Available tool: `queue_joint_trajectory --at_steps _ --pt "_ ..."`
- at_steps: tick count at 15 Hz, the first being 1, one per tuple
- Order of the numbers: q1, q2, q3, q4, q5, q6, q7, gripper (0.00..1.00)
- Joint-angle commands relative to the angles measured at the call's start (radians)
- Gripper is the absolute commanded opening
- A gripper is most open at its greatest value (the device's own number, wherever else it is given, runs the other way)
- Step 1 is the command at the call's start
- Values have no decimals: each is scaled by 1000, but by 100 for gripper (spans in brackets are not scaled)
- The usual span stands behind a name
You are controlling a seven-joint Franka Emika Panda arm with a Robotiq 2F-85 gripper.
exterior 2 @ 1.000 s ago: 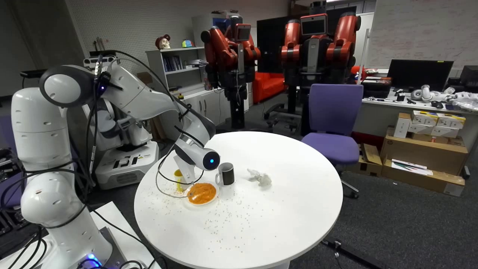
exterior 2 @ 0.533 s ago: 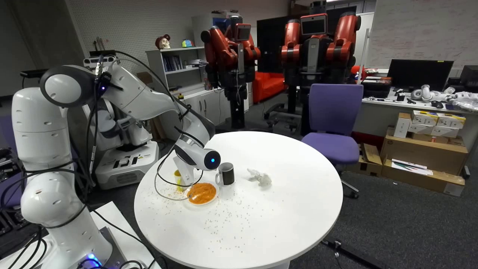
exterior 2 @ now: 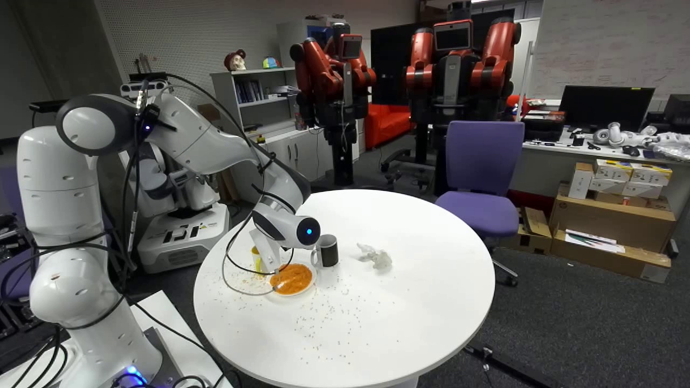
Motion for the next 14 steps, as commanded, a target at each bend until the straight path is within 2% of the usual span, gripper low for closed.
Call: queue_joint_trajectory --at_steps 1,14 --pt "-8 -34 -6 -26 -37 29 36 1" --pt "1 -15 4 -14 -70 85 45 1"
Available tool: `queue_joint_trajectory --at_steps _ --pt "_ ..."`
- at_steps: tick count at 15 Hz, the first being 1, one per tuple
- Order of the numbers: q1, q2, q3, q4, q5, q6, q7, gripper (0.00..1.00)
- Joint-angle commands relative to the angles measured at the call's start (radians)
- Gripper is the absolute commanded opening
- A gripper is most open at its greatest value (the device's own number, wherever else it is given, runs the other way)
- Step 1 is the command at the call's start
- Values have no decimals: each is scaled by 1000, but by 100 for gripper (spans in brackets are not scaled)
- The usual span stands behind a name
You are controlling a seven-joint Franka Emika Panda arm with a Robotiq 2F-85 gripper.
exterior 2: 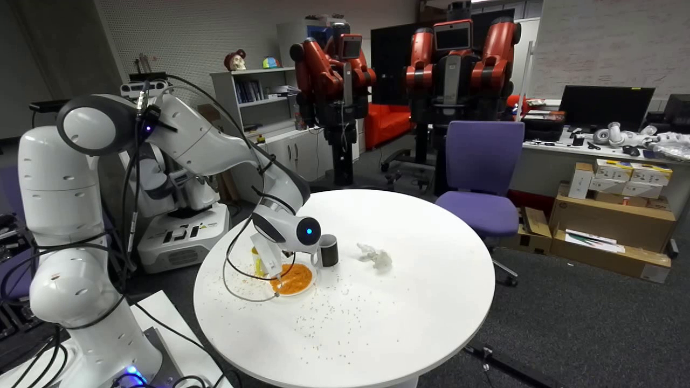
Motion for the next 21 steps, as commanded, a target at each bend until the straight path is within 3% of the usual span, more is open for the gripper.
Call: queue_joint_trajectory --at_steps 1,21 --pt "1 -17 15 -4 -22 23 44 1" --pt "29 69 84 110 -92 110 141 1"
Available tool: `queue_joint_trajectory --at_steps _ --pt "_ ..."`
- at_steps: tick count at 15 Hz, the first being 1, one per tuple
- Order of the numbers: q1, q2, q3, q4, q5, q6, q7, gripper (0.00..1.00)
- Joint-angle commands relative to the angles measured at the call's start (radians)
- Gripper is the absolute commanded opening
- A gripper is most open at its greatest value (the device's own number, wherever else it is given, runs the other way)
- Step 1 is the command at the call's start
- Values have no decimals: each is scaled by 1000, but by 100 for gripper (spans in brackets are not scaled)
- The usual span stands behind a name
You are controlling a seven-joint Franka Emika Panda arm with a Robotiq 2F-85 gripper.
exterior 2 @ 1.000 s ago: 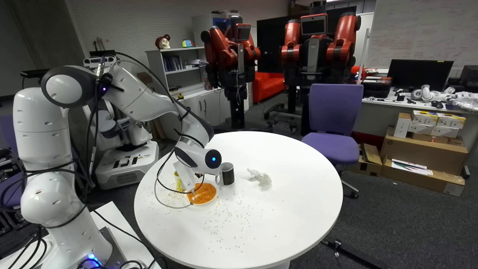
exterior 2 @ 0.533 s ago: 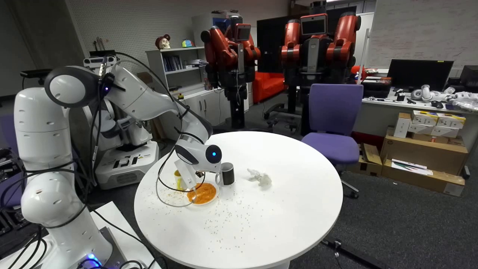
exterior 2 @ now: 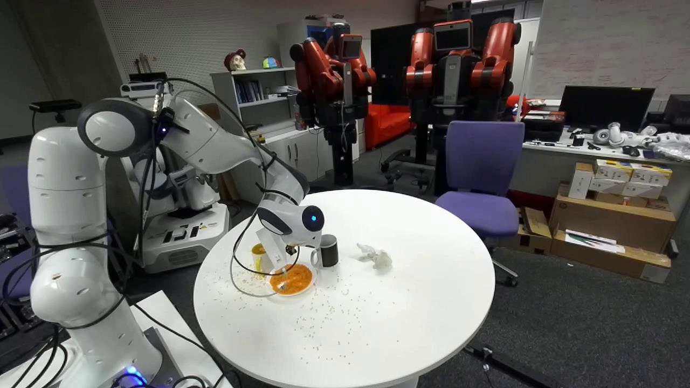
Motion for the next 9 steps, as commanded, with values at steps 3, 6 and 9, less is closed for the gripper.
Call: queue_joint_trajectory --at_steps 3,6,9 --pt "22 18 24 54 -34 31 65 1" --pt "35 15 34 59 -53 37 74 1" --pt "45 8 41 53 -88 38 79 1"
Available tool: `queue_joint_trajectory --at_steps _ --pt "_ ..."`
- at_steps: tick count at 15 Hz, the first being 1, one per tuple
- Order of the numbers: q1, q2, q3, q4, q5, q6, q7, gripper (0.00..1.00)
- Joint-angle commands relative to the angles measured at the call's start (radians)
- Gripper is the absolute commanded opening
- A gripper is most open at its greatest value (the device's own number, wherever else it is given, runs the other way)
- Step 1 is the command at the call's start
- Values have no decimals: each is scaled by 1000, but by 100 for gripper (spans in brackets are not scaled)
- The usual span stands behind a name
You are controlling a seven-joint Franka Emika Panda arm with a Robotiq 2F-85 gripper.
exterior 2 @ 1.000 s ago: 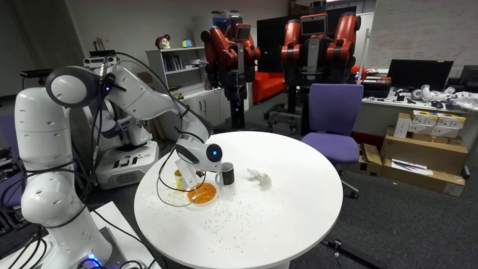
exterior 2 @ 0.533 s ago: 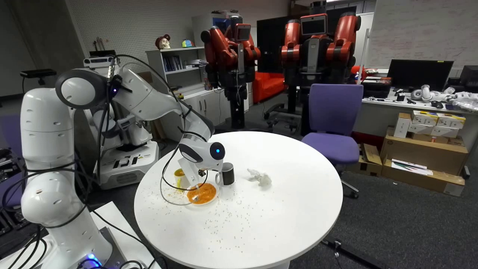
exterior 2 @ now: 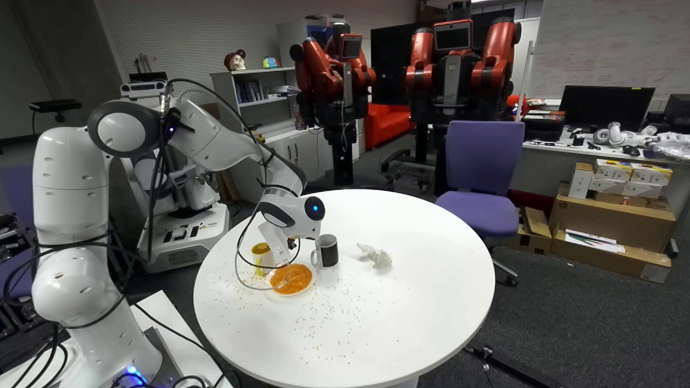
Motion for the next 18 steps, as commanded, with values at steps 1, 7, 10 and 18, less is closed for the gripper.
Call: queue_joint_trajectory --at_steps 1,7,10,18 --pt "14 -18 10 0 -55 26 42 1" --pt "19 -33 21 -6 -85 60 32 1" --pt "25 -46 35 -6 -91 82 32 1" --pt "44 -83 63 -21 -138 115 18 1"
